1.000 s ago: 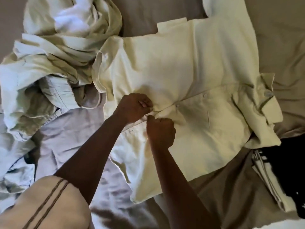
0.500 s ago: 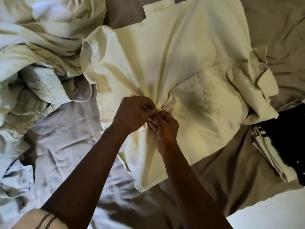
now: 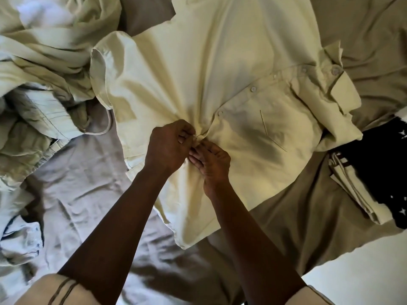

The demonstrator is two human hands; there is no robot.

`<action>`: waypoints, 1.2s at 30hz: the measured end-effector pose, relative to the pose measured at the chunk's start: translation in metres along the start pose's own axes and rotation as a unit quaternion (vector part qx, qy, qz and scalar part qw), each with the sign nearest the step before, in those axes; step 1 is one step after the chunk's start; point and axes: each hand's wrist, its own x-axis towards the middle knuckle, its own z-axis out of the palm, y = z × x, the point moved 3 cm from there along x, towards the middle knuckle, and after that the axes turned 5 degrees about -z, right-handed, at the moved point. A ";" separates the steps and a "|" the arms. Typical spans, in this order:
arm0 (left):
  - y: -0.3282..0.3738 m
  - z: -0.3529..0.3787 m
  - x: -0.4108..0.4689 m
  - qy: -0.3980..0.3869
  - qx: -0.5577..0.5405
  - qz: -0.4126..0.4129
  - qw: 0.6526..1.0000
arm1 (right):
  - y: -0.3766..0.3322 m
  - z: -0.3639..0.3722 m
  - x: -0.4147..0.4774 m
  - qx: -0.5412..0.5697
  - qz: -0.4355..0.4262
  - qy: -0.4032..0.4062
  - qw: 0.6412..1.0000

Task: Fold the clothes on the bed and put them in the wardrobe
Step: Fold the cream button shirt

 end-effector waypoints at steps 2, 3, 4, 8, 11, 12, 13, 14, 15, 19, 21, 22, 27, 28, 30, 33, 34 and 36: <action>-0.002 0.000 0.002 -0.013 0.004 -0.005 1.000 | -0.001 -0.002 0.001 0.009 0.009 -0.011 1.000; -0.001 0.000 0.002 -0.020 0.008 -0.005 1.000 | -0.001 -0.003 0.002 0.012 0.013 -0.015 1.000; 0.000 0.000 0.002 -0.024 0.012 -0.001 1.000 | -0.001 -0.004 0.002 0.012 0.016 -0.021 1.000; 0.008 -0.001 -0.004 -0.059 0.019 0.009 0.998 | 0.001 -0.006 0.005 0.018 0.026 -0.030 0.999; 0.009 -0.005 -0.004 -0.085 0.016 0.002 0.996 | 0.001 -0.006 0.007 0.027 0.029 -0.012 0.999; 0.010 -0.006 -0.003 -0.090 0.024 0.007 0.996 | 0.001 -0.005 0.007 0.029 0.030 -0.007 0.999; 0.010 -0.007 -0.003 -0.094 0.032 0.011 0.995 | 0.001 -0.004 0.008 0.031 0.031 -0.006 0.999; 0.011 -0.007 -0.001 -0.100 0.040 0.013 0.994 | 0.001 -0.003 0.008 0.031 0.031 -0.004 0.999; 0.012 -0.007 0.000 -0.103 0.046 0.015 0.993 | 0.001 -0.003 0.009 0.032 0.031 -0.004 0.999; 0.010 -0.006 0.006 -0.088 0.079 0.035 0.992 | 0.001 -0.005 0.009 0.026 0.036 -0.015 0.999; 0.013 -0.003 0.008 -0.075 0.103 0.035 0.991 | 0.000 -0.007 0.008 0.034 0.042 -0.024 0.998; 0.015 0.000 0.008 -0.068 0.112 0.031 0.991 | 0.000 -0.007 0.009 0.038 0.041 -0.026 0.998; 0.016 0.005 0.008 -0.043 0.122 -0.016 0.991 | 0.006 -0.001 0.011 0.045 0.030 0.008 0.999; 0.016 0.005 0.009 -0.041 0.117 -0.029 0.992 | 0.007 -0.001 0.011 0.048 0.026 0.012 0.998; 0.017 0.003 0.011 -0.042 0.116 -0.045 0.991 | 0.008 0.000 0.011 0.052 0.019 0.018 0.998; 0.021 0.005 0.007 -0.042 0.164 -0.022 0.985 | 0.012 0.001 0.012 0.049 0.001 0.041 0.998; 0.022 0.007 0.005 -0.037 0.183 -0.014 0.982 | 0.014 0.001 0.012 0.042 -0.011 0.054 0.998; 0.022 0.006 0.002 -0.019 0.194 -0.020 0.981 | 0.018 0.003 0.012 0.013 -0.046 0.075 0.996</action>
